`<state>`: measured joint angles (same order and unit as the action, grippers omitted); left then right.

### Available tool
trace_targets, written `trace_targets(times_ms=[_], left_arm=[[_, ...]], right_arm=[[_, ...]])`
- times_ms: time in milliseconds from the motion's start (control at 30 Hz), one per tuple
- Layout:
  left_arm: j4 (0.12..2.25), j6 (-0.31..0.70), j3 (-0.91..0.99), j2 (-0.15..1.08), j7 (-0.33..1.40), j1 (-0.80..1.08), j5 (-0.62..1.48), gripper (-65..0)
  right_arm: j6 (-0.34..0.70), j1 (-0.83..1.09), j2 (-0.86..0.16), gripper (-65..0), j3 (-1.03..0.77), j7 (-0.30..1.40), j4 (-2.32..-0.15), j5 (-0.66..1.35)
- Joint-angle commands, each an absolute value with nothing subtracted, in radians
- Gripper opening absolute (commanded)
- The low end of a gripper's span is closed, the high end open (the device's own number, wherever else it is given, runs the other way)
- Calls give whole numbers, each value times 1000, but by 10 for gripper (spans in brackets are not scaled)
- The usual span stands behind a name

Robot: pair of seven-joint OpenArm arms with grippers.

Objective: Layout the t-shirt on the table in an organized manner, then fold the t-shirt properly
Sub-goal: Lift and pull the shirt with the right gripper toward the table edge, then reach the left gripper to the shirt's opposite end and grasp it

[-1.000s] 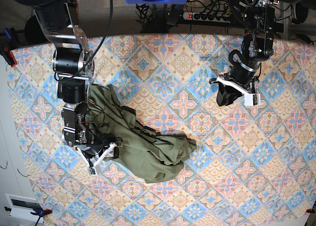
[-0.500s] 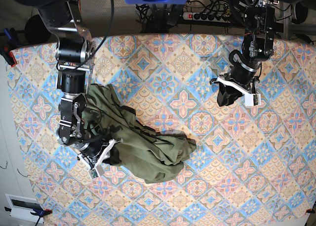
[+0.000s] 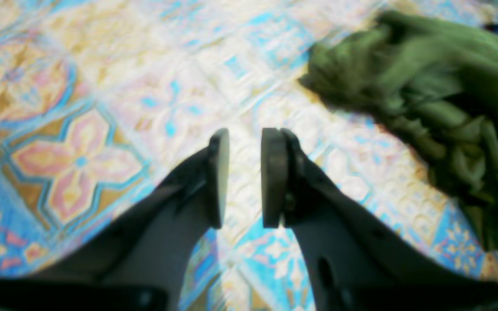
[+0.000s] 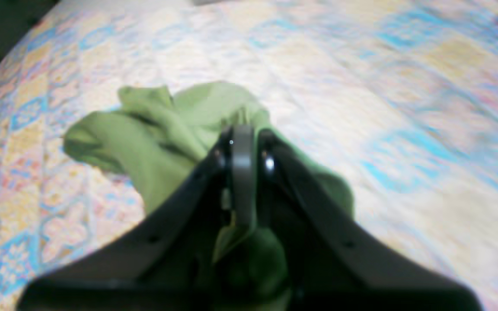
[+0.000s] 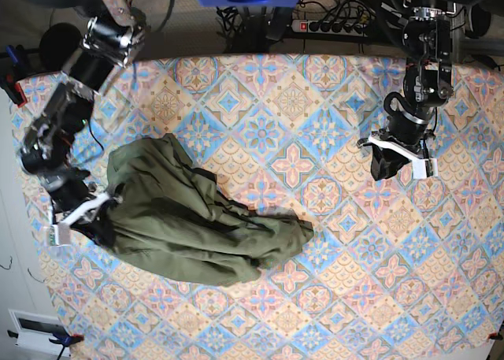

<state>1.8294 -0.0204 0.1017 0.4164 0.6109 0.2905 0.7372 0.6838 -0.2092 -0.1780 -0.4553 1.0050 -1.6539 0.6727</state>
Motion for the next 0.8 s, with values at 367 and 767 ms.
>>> trace_targets(times_ms=[367,767], left_arm=[[1733,-8,110,426,585,142,746,-514],[1598,-4,-74,424,670,-41,737,-511]], right_arm=[[698,380,-314,-639,-737,974,-1942,1046],[698,503,-349,-635,-743,1242,-1946,727]])
